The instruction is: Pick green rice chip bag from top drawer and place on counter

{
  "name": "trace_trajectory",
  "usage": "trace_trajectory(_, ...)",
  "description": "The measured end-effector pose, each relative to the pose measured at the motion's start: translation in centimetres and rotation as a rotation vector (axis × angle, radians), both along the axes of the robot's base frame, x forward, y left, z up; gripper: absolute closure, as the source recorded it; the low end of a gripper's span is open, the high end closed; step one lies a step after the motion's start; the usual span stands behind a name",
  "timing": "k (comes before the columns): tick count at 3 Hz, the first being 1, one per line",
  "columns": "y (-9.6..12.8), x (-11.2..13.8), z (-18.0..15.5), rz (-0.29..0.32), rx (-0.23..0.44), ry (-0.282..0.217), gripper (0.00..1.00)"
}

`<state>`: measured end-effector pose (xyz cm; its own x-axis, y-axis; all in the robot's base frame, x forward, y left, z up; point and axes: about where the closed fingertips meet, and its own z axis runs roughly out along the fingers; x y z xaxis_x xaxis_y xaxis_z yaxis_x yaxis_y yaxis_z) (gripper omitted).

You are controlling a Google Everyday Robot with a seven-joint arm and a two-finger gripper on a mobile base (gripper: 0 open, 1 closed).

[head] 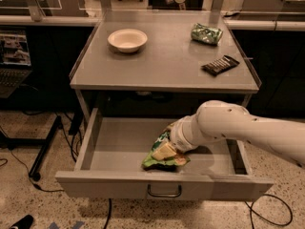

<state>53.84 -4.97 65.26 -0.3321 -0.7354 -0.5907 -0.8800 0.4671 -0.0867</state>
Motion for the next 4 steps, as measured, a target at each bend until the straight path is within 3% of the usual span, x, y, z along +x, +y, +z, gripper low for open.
trace_trajectory(1, 0.0, 0.0, 0.0, 0.000, 0.000, 0.000, 0.83)
trace_trajectory(2, 0.0, 0.0, 0.0, 0.000, 0.000, 0.000, 1.00)
trace_trajectory(4, 0.7, -0.5, 1.5, 0.048, 0.010, -0.003, 1.00)
